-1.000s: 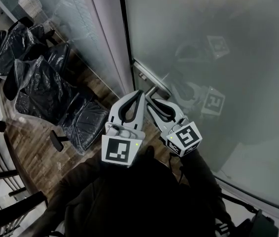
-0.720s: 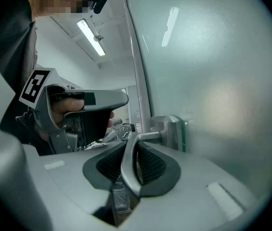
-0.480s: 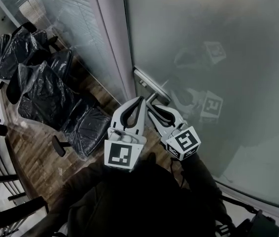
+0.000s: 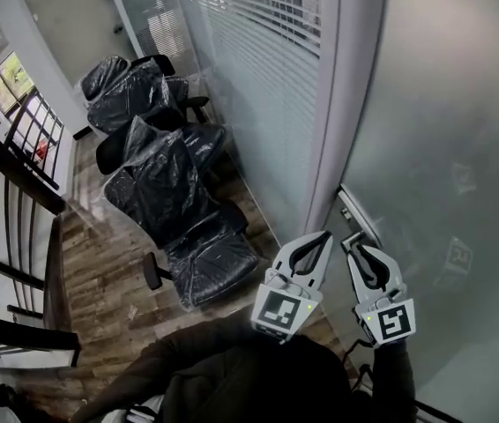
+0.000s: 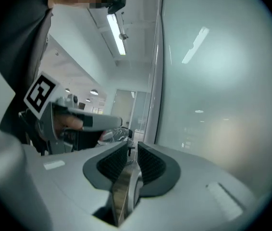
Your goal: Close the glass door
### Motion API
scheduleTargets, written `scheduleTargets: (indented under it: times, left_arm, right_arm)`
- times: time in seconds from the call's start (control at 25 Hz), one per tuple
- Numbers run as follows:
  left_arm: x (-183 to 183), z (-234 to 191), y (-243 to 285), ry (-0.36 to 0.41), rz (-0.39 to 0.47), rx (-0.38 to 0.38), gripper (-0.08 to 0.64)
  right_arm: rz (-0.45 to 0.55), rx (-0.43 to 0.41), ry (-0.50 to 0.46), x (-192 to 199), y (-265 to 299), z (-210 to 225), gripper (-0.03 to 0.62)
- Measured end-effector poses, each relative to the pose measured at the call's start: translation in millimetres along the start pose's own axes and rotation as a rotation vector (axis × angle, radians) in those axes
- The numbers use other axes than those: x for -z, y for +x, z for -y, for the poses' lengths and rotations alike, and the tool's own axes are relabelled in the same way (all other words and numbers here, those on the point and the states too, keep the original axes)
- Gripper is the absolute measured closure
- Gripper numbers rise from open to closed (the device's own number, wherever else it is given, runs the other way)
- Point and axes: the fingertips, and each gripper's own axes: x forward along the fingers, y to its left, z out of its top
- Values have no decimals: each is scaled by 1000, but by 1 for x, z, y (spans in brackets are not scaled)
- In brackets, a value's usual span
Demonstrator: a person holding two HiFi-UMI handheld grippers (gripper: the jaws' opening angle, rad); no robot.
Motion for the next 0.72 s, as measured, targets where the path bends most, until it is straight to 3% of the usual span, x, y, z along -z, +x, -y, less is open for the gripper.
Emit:
scheduleTargets:
  times: [0.08, 0.16, 0.36, 0.52, 0.72]
  left_arm:
    - [-5, -2, -6, 4, 16, -15, 563]
    - [-10, -3, -10, 4, 32, -24, 563]
    - [-15, 0, -20, 14, 39, -36, 563]
    - [-16, 17, -32, -23, 24, -26, 563]
    - [-21, 10, -34, -17, 8, -46, 563]
  right_arm:
    - [65, -26, 23, -21, -4, -4, 525]
    - [97, -28, 57, -33, -9, -7, 591]
    - [116, -7, 125, -40, -21, -21, 591]
    - [137, 37, 205, -47, -39, -30, 591]
    - [177, 48, 190, -61, -28, -26, 591]
